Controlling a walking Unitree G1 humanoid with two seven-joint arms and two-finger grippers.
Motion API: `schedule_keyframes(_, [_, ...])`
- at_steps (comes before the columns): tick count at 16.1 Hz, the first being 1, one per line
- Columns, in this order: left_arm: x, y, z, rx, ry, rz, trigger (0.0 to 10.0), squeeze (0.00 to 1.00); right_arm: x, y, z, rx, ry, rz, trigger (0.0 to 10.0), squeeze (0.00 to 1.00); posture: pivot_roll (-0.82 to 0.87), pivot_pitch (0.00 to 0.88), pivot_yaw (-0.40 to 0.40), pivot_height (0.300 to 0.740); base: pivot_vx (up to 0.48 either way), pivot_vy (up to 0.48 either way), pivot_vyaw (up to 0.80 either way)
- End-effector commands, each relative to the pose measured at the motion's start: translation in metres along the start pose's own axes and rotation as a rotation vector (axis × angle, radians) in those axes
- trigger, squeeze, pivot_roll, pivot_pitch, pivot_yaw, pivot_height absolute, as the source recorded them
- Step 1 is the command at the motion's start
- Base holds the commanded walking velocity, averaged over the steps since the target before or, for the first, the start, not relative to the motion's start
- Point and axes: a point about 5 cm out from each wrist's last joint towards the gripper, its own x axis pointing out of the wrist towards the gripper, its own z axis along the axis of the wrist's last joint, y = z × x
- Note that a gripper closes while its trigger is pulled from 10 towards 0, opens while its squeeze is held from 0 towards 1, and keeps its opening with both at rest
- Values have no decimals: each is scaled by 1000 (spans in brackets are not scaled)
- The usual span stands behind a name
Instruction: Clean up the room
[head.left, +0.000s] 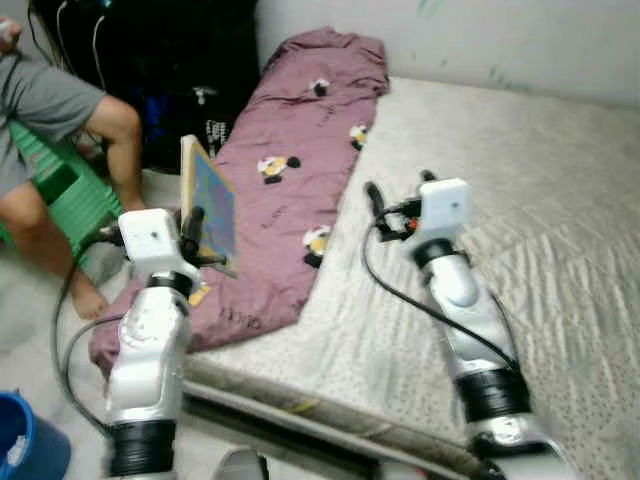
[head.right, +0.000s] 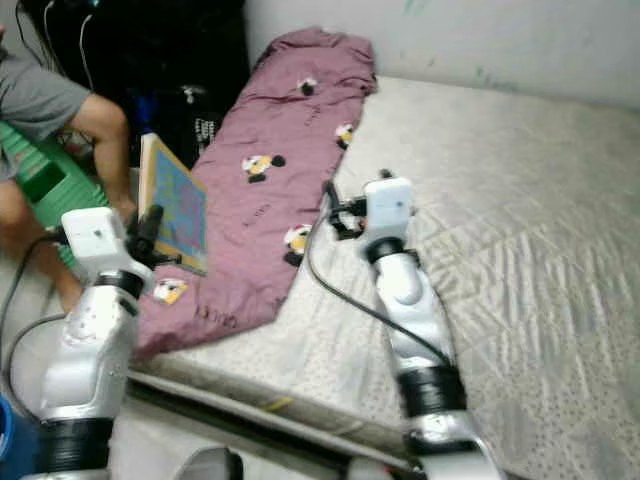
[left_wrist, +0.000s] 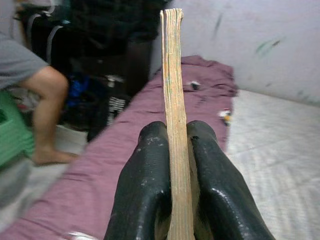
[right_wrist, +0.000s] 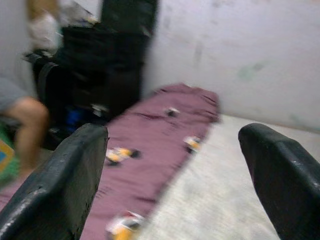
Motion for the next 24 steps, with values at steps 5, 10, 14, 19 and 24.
schedule_keyframes(5, [4, -6, 9, -21, -48, -20, 10000, 0, 3, -4, 4, 20, 1, -33, 10000, 0, -47, 0, 8, 740, 0, -203, -160])
schedule_keyframes(10, [3, -5, 8, -6, -47, -3, 10000, 0, 3, -3, 4, 21, 0, -32, 10000, 0, -47, 0, 8, 740, 0, 0, -800])
schedule_keyframes(14, [4, -5, 10, 22, -55, -6, 10000, 0, 3, -2, 5, 21, -4, -30, 10000, 0, -44, 0, 6, 740, 0, 0, 0])
schedule_keyframes(19, [4, -6, 9, 13, -55, -20, 10000, 0, 4, -2, 4, 23, 0, -33, 10000, 0, -45, 0, 6, 740, 0, -250, -142])
schedule_keyframes(24, [5, -8, 9, 8, -56, -23, 10000, 0, 5, -3, 6, 19, -8, -31, 10000, 0, -49, 0, 1, 740, 0, -316, -128])
